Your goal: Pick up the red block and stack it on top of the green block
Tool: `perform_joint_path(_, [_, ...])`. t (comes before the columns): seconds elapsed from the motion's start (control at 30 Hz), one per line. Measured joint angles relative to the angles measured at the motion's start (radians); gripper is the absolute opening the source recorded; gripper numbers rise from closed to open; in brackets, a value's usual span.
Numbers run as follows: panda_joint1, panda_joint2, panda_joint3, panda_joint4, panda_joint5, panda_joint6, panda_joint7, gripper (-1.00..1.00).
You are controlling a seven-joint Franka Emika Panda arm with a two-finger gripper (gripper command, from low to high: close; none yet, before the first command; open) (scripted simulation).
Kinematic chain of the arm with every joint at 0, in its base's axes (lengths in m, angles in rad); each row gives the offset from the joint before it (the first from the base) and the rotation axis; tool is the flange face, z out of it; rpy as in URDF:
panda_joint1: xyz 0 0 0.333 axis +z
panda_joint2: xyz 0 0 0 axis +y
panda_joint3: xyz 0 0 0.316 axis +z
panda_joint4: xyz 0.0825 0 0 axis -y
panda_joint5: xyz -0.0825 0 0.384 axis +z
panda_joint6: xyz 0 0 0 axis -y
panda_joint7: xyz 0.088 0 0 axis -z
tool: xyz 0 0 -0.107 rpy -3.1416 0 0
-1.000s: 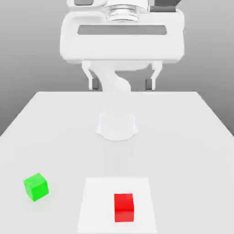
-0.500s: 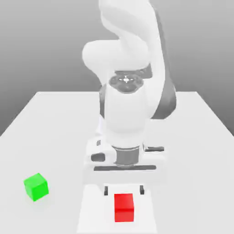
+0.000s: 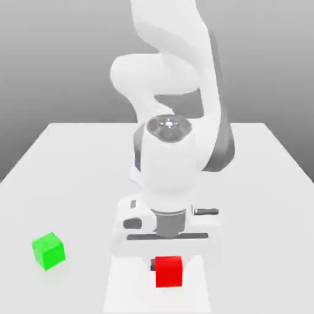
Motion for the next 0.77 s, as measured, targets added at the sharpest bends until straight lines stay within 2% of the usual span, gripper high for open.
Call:
perform_joint_path(0.47, [-0.420,-0.134,-0.205,-0.047,0.010,-0.088,-0.277,-1.00])
perform_joint_path(0.63, [-0.442,0.014,-0.166,-0.042,0.078,0.053,-0.341,-1.00])
perform_joint_path(0.67, [-0.447,0.039,-0.158,-0.041,0.090,0.076,-0.350,1.00])
perform_joint_path(0.77, [-0.447,0.039,-0.158,-0.041,0.090,0.076,-0.350,1.00])
